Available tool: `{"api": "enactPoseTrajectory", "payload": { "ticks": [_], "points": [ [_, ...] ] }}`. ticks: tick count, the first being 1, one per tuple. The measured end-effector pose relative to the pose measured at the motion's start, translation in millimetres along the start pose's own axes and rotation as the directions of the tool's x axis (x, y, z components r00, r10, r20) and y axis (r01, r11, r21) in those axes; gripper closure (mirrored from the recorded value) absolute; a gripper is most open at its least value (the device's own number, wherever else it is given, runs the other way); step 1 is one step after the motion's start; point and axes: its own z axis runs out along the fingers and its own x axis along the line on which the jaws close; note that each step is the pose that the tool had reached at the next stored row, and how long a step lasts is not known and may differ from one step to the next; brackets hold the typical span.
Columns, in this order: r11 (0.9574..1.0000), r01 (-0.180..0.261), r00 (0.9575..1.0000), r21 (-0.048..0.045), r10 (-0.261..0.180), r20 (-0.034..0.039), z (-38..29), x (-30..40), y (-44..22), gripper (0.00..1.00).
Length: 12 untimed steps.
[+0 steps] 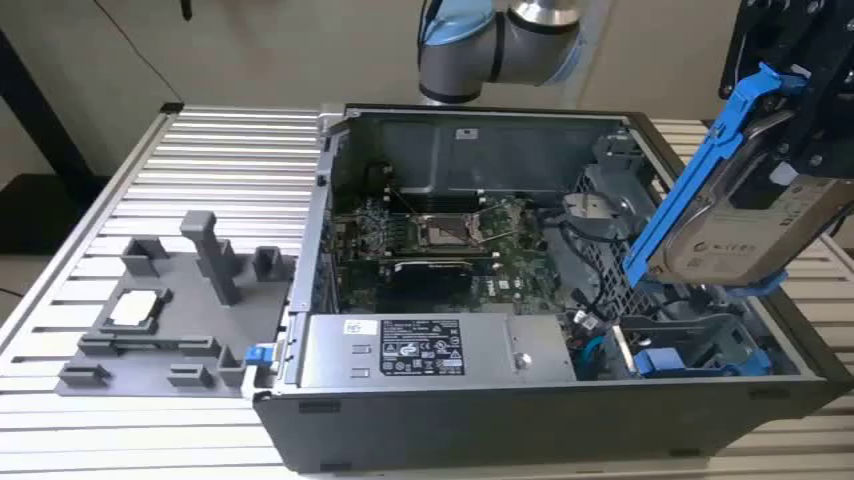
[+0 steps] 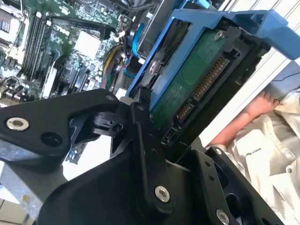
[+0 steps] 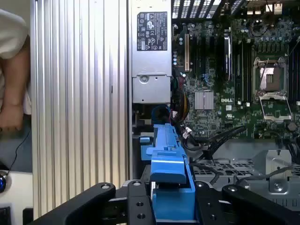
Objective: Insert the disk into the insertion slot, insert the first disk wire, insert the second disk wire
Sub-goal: 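Insert the disk into the insertion slot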
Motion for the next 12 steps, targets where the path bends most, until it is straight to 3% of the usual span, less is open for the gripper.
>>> {"api": "enactPoseTrajectory", "payload": {
  "ticks": [12],
  "points": [
    [1.0000,0.000,1.0000,0.0009,0.000,-0.0047,0.3,0.0,-0.1,0.67]
  ]
}}
